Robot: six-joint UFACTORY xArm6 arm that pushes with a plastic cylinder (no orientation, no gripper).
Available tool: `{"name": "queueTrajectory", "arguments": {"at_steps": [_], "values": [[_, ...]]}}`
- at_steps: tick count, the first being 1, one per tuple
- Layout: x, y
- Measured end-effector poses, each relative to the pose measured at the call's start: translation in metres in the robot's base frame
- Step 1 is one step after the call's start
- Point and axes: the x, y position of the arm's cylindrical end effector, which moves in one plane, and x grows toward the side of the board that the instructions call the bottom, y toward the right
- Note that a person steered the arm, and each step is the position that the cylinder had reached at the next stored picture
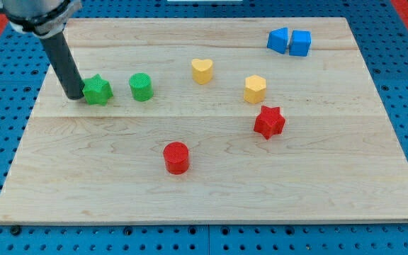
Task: Move the green circle up a bit
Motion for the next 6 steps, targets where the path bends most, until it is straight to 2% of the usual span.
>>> {"name": "queueTrajectory", "arguments": {"at_steps": [1, 2, 4, 6], "values": [[0.048, 0.014], [0.084, 0.057], [0.013, 0.117], [-0.026, 0.124]]}}
